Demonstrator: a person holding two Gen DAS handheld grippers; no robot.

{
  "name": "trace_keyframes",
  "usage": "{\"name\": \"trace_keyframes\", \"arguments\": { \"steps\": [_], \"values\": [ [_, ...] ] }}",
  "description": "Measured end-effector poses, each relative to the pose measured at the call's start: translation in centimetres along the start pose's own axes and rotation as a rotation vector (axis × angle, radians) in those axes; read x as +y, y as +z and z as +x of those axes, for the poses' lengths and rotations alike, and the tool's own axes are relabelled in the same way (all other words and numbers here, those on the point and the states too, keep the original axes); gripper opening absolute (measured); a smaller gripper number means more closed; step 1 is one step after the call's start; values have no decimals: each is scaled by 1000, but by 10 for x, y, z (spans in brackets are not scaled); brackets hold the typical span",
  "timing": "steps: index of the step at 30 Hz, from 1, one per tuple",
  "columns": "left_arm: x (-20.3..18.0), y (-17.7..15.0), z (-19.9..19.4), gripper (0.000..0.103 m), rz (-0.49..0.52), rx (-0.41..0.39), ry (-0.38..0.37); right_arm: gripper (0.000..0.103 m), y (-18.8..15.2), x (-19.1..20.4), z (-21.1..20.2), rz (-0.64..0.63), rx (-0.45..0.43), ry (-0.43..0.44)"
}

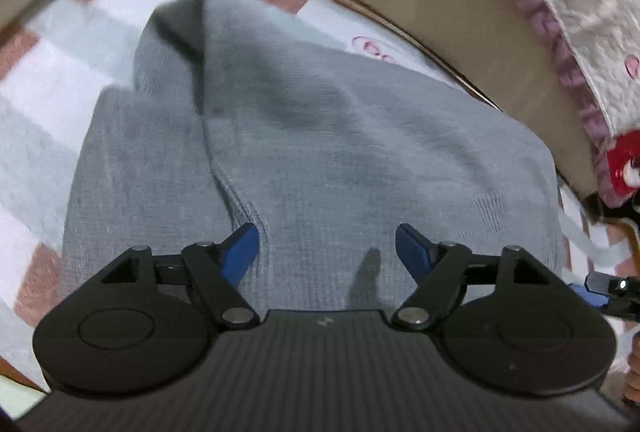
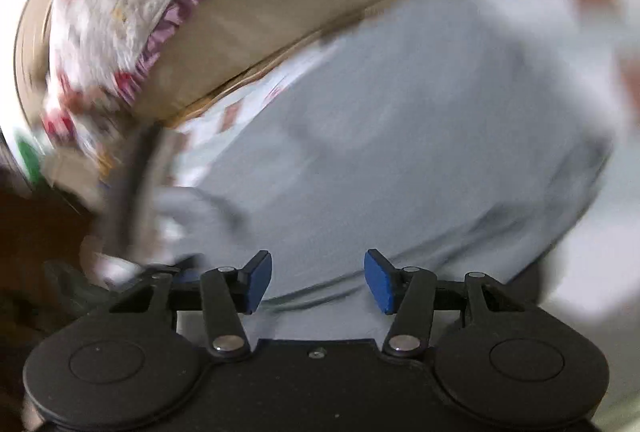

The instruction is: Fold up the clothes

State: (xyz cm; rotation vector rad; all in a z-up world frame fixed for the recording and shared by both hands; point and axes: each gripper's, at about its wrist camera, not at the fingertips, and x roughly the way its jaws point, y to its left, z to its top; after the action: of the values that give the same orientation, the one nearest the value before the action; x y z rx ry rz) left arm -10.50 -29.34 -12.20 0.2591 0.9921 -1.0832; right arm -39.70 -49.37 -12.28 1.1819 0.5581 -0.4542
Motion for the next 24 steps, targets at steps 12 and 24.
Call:
{"name": "trace_keyframes", "arguments": {
  "steps": [12, 24],
  "values": [
    [31, 3, 9, 78, -222, 63, -73, 54, -69, 73, 111, -302, 182, -79],
    [29, -14, 19, 8, -114, 151, -4, 25, -116, 111, 136, -693, 290, -41]
  ]
}}
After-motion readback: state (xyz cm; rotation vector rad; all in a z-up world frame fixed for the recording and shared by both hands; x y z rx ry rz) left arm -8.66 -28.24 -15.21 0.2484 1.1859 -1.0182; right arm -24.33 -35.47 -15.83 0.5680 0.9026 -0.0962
